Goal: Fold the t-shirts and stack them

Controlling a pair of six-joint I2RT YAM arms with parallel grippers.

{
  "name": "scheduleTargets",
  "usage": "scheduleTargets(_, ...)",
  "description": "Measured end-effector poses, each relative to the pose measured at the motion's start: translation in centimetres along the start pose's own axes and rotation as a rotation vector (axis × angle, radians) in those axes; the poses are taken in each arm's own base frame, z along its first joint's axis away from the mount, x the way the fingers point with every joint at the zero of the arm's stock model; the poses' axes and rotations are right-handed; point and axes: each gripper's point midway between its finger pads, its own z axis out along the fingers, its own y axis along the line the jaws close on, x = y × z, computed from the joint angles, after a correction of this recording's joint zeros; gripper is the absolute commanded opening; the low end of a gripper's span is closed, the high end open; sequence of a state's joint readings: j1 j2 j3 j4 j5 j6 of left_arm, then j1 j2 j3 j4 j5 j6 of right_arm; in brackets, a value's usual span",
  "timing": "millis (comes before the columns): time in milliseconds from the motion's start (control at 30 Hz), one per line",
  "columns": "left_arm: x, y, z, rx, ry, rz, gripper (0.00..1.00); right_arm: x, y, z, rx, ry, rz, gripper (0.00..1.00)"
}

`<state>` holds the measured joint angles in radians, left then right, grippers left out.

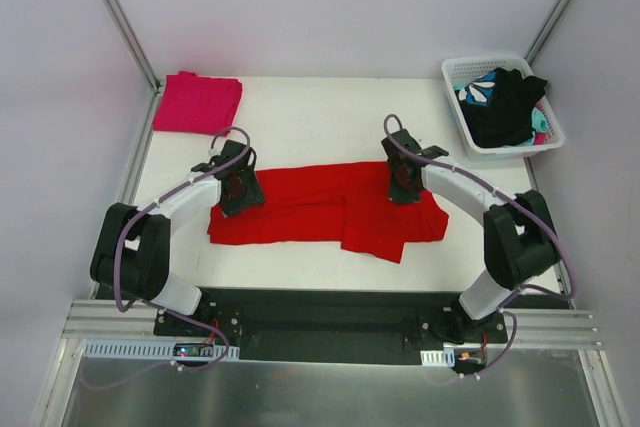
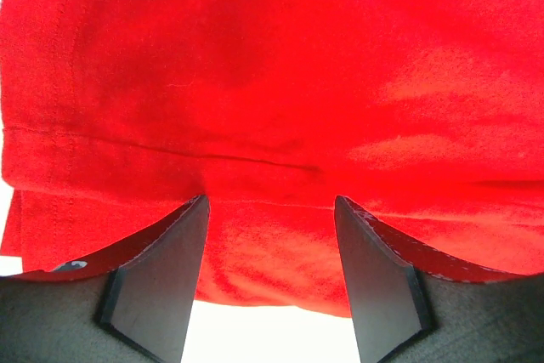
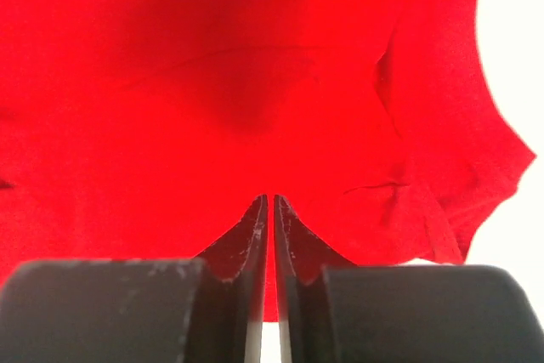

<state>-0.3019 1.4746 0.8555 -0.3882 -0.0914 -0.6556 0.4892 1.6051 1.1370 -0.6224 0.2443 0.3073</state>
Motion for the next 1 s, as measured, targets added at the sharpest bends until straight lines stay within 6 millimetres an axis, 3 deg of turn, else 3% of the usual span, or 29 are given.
scheduleTargets(167, 0.8, 0.0, 0.5, -0.024, 0.014, 0.009, 0.59, 3.5, -0.3, 4.4, 0.051, 0.144, -0.026, 0.07)
scheduleTargets(200, 1.0, -0.1, 0.6, -0.029, 0.017, 0.012, 0.59, 3.5, -0.2, 4.8, 0.055, 0.155, -0.027, 0.07)
scheduleTargets(300, 2.2, -0.1, 1.2, -0.04, 0.041, 0.017, 0.59, 2.8, 0.1, 5.1, 0.042, 0.156, -0.009, 0.01)
scheduleTargets(767, 5.0, 0.2, 0.6, -0.012, -0.051, 0.011, 0.58, 0.8, 0.1, 5.9, 0.032, 0.228, 0.052, 0.01)
scheduleTargets(1000, 8.2, -0.4, -0.6, 0.021, -0.037, 0.023, 0.57, -2.8, -0.9, 7.3, 0.067, 0.232, 0.088, 0.01)
